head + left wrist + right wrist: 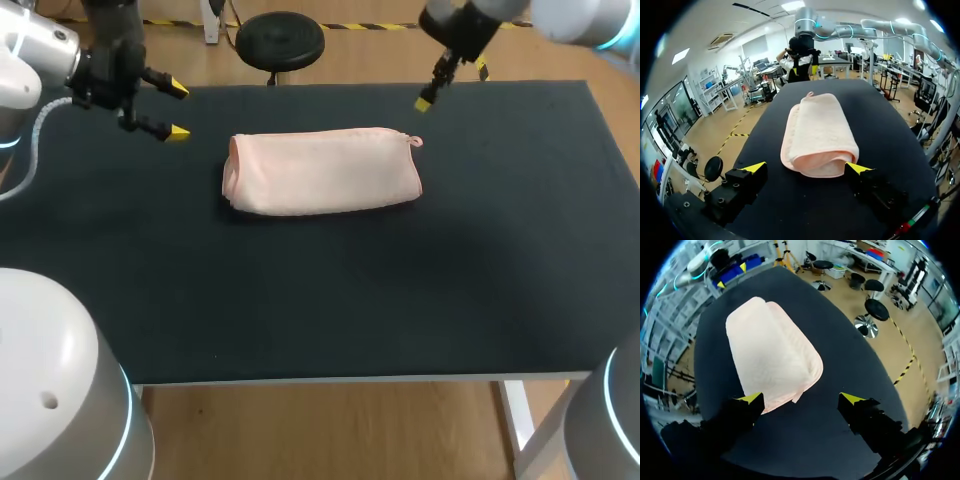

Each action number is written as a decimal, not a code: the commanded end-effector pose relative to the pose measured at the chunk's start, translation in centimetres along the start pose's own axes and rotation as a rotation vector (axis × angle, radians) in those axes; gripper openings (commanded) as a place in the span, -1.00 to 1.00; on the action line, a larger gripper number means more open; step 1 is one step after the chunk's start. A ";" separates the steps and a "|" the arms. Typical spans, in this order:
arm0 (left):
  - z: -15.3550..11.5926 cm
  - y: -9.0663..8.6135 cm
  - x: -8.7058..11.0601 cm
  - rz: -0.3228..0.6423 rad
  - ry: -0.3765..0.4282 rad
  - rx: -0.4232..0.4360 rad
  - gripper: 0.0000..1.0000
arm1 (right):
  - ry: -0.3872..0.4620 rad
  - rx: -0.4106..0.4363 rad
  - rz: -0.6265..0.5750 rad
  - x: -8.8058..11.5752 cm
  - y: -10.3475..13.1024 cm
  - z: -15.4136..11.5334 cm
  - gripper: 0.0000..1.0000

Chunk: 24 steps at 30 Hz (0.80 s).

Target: Fold the towel

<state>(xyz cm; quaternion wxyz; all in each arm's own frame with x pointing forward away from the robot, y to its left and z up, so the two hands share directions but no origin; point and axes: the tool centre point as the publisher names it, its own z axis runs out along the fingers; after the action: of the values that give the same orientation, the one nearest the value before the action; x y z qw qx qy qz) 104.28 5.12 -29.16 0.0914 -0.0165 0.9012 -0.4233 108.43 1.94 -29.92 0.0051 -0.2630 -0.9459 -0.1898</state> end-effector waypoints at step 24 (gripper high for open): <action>0.1 0.1 0.0 0.002 0.000 0.002 1.00 | 0.607 -0.637 1.204 1.4 -4.7 7.7 1.00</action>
<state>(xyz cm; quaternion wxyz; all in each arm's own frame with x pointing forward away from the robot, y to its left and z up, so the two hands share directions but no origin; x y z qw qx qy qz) 104.36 5.11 -29.12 0.0902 -0.0163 0.9018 -0.4224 105.82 1.85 -37.78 0.1806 -0.5197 -0.7485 -0.3701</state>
